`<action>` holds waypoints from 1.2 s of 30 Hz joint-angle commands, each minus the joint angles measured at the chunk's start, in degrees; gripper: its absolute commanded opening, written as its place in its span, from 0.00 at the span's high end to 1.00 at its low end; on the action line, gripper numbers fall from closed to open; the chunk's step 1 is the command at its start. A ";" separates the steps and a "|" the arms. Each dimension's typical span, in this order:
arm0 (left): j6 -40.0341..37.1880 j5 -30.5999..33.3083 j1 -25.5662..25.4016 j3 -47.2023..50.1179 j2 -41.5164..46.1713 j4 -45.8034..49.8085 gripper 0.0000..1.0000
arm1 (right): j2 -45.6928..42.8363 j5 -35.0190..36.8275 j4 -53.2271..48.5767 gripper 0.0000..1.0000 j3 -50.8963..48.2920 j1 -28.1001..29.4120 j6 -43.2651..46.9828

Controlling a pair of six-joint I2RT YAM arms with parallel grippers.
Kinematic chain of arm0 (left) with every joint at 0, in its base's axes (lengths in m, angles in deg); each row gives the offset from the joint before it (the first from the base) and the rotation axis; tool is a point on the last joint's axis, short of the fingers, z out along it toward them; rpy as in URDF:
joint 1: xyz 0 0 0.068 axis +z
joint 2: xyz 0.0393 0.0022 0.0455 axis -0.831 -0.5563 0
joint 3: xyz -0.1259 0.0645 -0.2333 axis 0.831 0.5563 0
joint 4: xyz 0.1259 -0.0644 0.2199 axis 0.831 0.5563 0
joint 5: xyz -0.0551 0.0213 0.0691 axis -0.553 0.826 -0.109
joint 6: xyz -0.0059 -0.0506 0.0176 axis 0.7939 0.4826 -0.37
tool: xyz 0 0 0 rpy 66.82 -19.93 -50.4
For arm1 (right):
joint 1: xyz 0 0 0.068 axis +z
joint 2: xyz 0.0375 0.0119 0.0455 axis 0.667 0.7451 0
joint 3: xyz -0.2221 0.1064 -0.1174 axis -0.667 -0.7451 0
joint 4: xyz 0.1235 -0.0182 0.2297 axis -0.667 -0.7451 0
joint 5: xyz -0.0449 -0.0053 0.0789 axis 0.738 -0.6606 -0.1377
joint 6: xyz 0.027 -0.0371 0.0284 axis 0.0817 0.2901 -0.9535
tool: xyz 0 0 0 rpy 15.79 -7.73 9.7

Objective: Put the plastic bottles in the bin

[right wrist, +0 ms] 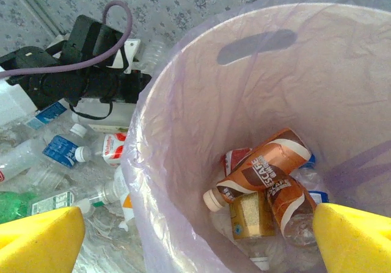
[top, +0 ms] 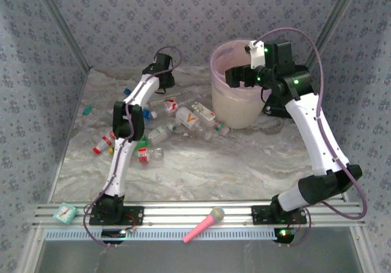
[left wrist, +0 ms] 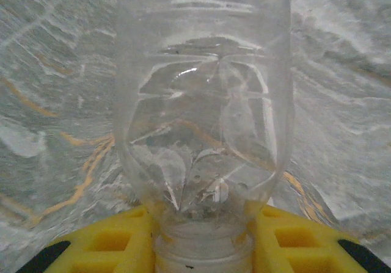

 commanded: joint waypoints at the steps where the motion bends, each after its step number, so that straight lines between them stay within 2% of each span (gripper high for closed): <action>1: -3.17 -0.39 0.10 2.44 10.05 -3.71 0.66 | -2.48 -1.01 1.39 0.02 -0.25 -0.02 -1.76; 7: -4.25 -2.97 0.47 15.57 23.21 -8.43 0.67 | -3.92 -3.55 0.40 0.01 -0.13 -0.02 -3.80; 10: -3.52 -6.78 0.60 30.40 33.47 -16.50 0.68 | -4.65 -7.07 -0.43 0.01 -0.15 0.54 -5.33; 14: -0.67 -15.28 0.86 52.36 48.18 -31.72 0.71 | -4.86 -11.45 -0.22 0.00 -0.30 1.99 -8.92; 20: 0.83 -26.34 0.39 76.61 64.84 -45.74 0.73 | 0.07 -13.40 -1.08 0.00 3.24 7.35 -11.61; 24: -0.37 -30.66 -0.83 87.66 73.67 -51.13 0.76 | 4.95 -13.46 0.13 0.00 6.09 10.99 -13.52; 30: -2.68 -30.04 -5.65 100.27 86.84 -56.02 0.78 | 14.14 -12.25 0.05 0.00 12.37 16.67 -14.95; 36: -2.17 -29.19 -7.17 106.99 94.49 -60.70 0.78 | 20.25 -14.57 3.16 0.00 15.20 18.20 -17.01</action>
